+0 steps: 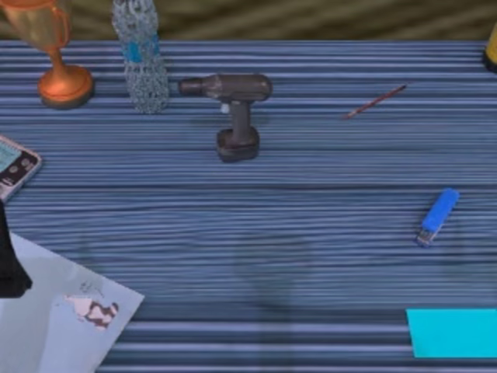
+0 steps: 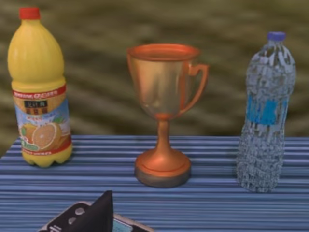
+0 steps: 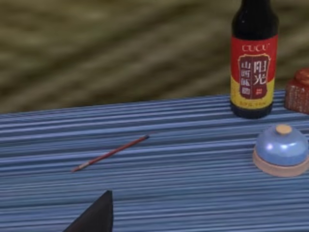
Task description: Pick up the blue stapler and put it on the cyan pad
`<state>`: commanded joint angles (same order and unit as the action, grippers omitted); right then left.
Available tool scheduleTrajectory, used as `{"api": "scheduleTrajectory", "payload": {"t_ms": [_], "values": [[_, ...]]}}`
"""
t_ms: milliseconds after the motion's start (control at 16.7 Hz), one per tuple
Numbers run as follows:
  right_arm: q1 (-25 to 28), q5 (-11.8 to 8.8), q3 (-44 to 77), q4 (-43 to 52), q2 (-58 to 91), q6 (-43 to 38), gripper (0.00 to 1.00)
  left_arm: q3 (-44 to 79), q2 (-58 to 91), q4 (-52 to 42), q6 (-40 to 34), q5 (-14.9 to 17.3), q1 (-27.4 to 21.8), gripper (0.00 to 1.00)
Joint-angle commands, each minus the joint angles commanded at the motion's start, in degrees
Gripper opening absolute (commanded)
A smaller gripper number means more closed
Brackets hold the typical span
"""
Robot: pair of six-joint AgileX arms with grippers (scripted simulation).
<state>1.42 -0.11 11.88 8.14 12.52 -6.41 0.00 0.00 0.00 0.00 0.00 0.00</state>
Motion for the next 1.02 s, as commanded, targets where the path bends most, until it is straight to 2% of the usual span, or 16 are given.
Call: {"api": "scheduleTrajectory", "payload": {"t_ms": [180, 660, 1020], "values": [[1.26, 0.02, 11.71, 8.06, 14.35, -6.07, 1.0, 0.0, 0.0, 0.0, 0.0, 0.0, 0.0, 1.0], [5.59, 0.08, 46.72, 34.2, 64.59, -24.49, 1.0, 0.0, 0.0, 0.0, 0.0, 0.0, 0.0, 1.0], [8.47, -0.27, 68.91, 49.6, 92.3, -35.97, 1.0, 0.0, 0.0, 0.0, 0.0, 0.0, 0.0, 1.0]]}}
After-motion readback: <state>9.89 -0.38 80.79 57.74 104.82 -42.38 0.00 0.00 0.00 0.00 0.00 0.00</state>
